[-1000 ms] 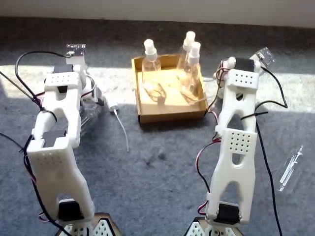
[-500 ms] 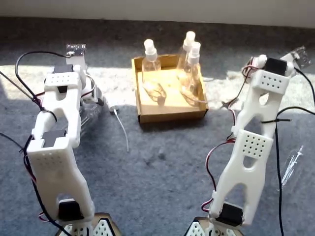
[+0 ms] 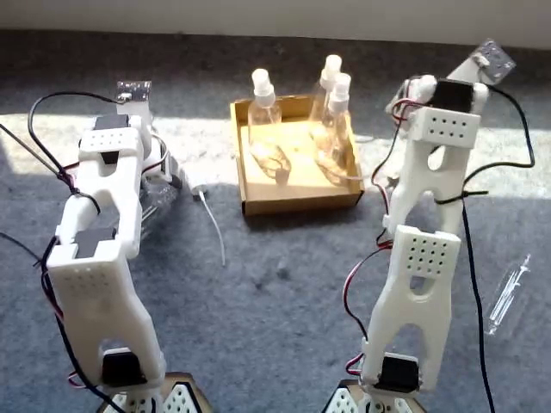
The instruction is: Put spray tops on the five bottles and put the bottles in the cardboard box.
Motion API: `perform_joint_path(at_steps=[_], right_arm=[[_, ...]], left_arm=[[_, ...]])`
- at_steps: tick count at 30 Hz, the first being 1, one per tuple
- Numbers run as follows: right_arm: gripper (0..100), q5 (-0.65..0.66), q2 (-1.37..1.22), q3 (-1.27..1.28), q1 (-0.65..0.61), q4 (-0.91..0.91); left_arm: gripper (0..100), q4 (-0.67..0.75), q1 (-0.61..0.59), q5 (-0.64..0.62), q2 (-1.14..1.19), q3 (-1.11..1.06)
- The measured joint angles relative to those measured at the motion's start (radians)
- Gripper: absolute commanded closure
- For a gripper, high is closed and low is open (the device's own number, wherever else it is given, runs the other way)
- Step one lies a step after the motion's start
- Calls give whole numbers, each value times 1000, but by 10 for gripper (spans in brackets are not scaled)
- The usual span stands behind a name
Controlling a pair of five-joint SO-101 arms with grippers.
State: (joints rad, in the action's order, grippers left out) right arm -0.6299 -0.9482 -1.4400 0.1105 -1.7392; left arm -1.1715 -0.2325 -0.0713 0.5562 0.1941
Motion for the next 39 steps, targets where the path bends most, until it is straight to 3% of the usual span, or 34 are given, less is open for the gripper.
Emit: perform_joint_path(at_steps=[6,25,32,39], right_arm=[[743,-44,-20,29,26,2],[747,-6,-190,31,23,41],[913,3,-190,60,28,-2],[919,81,-187,135,61,-3]], left_arm=[[762,21,0,0,-2,0],[762,25,0,0,-2,0],[762,25,0,0,-2,0],[762,25,0,0,-2,0]])
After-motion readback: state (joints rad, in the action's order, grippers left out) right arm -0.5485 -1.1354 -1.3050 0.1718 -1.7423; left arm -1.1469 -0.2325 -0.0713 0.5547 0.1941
